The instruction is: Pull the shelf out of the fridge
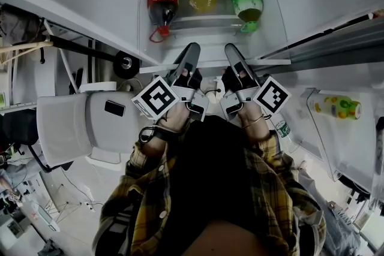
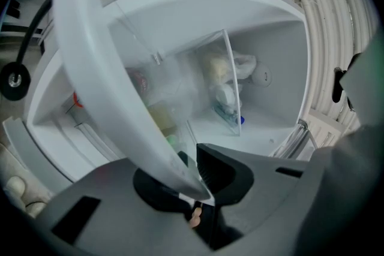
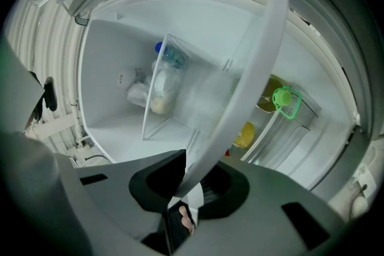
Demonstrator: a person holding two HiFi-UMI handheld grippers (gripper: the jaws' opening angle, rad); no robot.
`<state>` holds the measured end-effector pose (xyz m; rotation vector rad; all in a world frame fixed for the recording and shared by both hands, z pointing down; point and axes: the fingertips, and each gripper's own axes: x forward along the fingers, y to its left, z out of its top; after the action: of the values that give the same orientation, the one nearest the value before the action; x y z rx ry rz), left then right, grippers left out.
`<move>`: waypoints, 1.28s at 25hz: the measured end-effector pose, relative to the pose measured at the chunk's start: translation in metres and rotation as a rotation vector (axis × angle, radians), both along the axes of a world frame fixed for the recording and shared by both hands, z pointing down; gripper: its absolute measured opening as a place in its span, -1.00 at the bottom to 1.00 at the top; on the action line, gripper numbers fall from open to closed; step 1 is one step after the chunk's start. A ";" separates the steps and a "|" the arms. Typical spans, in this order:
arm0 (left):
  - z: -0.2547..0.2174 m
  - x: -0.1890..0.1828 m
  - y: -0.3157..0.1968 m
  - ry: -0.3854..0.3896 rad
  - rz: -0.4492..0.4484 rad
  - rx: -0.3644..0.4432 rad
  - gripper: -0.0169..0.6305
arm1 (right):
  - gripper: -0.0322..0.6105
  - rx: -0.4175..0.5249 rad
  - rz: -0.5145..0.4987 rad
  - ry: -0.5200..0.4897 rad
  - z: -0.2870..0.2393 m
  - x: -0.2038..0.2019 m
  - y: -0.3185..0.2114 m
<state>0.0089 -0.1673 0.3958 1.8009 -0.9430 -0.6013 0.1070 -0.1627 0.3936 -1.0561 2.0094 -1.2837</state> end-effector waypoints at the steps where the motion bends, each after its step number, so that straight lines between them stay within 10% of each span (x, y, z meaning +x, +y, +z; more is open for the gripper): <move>1: 0.000 0.000 0.000 0.000 0.002 -0.001 -0.77 | -0.70 -0.001 0.001 -0.002 0.000 0.000 0.000; 32: 0.000 0.003 0.002 0.004 0.047 -0.025 -0.77 | -0.70 -0.016 -0.004 -0.035 0.000 0.002 0.001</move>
<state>0.0114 -0.1650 0.3962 1.7936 -0.8992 -0.5611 0.1087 -0.1613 0.3936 -1.0305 1.9789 -1.3140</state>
